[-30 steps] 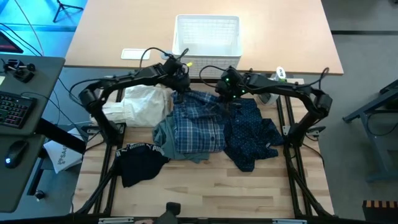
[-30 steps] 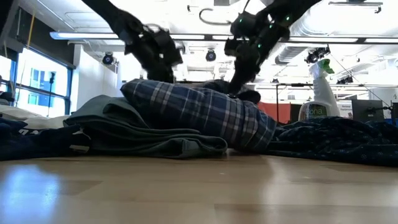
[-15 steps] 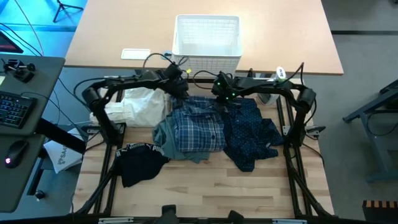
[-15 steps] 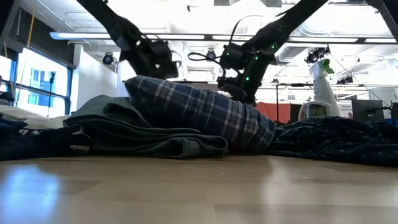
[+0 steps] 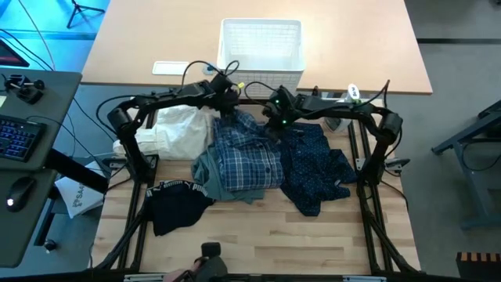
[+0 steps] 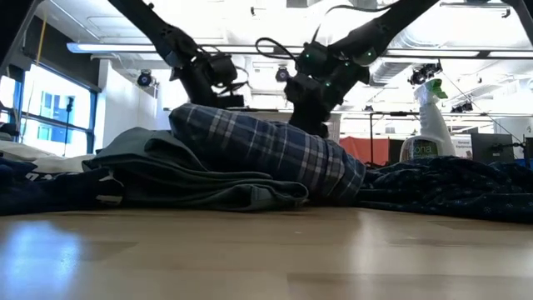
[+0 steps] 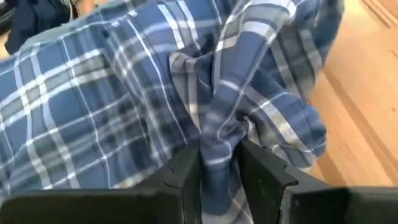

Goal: Fold Laundry from Bin
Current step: Fold the checkered blue polo

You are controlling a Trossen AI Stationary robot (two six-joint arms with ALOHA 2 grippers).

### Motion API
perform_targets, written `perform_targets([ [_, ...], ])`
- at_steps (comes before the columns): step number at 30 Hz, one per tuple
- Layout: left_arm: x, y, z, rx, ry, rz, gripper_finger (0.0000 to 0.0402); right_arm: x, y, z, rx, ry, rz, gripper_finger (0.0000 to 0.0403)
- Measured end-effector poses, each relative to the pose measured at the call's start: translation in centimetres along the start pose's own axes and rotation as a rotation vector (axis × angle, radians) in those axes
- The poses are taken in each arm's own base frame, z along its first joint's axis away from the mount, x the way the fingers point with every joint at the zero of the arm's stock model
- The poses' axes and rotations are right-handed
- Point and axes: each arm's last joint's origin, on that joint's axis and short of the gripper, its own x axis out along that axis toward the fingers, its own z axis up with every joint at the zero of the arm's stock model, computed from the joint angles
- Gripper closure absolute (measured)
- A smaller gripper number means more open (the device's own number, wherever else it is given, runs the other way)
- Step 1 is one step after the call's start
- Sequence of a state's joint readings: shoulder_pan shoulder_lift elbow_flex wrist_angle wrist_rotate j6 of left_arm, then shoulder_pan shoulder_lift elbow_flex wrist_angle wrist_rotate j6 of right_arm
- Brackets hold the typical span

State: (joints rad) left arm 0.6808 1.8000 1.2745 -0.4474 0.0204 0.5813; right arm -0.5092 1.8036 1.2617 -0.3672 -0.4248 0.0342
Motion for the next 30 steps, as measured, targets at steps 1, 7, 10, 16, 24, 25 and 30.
perform_targets([
  [1,-0.2,0.2,0.2,0.004,-0.004,0.004,0.0392,0.2,0.1,0.1,0.004,-0.013,-0.001,0.0304],
  [7,-1.9,1.0,1.6,-0.024,-0.018,-0.064,0.0379,3.1,0.5,0.4,0.0,-0.071,0.006,0.0338],
  [10,-2.9,1.3,2.2,-0.048,-0.012,-0.112,0.0364,5.0,0.7,-0.2,-0.004,-0.058,-0.019,0.0348],
  [16,-4.2,0.4,3.6,-0.088,-0.141,-0.371,0.0344,6.5,1.0,-0.3,-0.014,-0.08,-0.015,0.0328],
  [24,0.0,-3.1,2.5,-0.151,-0.184,-0.431,0.0356,2.7,1.7,0.9,-0.049,-0.116,0.026,0.0252],
  [25,0.5,-3.5,2.0,-0.162,-0.17,-0.419,0.0359,2.2,1.9,0.9,-0.055,-0.105,0.021,0.0245],
  [30,2.9,-5.2,-0.2,-0.203,-0.145,-0.383,0.0372,-0.5,2.9,0.7,-0.076,-0.05,0.014,0.023],
])
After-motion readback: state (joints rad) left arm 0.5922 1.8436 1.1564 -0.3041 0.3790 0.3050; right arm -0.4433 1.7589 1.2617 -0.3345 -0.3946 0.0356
